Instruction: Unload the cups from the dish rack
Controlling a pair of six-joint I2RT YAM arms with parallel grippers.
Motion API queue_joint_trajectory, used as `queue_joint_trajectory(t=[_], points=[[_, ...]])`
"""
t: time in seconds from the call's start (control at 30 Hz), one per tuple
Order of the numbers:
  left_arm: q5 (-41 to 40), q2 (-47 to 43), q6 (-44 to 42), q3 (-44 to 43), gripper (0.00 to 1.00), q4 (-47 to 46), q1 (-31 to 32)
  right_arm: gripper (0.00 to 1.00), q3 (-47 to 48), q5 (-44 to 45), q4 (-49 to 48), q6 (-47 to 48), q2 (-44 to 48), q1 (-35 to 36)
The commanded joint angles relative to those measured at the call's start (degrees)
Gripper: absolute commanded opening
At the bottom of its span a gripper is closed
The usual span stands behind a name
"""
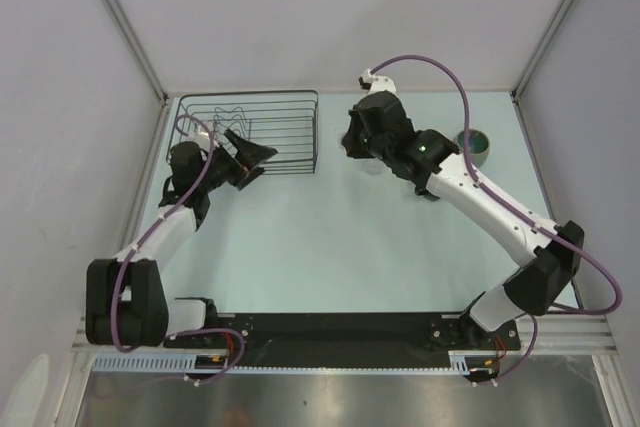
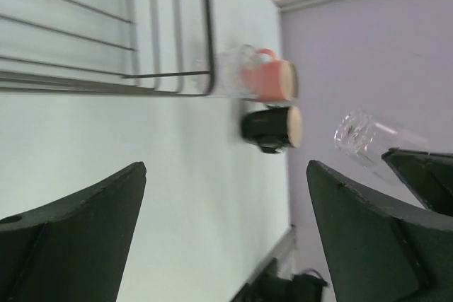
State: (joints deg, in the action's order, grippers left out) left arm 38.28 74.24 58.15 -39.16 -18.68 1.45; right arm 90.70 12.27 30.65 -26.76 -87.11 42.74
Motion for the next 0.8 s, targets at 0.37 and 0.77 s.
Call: queue_joint_trajectory(t=[0.37, 0.77], points=[[-28.6, -11.7, -23.0, -2.8, 1.00, 35.8, 5.1, 0.00, -8.2, 8.5, 13.3, -2.5, -10.0, -1.3], [-24.9, -13.0, -22.1, -0.2, 1.00, 36.1, 5.1, 0.00, -5.3, 3.1, 8.4, -0.8, -22.5, -6.9]])
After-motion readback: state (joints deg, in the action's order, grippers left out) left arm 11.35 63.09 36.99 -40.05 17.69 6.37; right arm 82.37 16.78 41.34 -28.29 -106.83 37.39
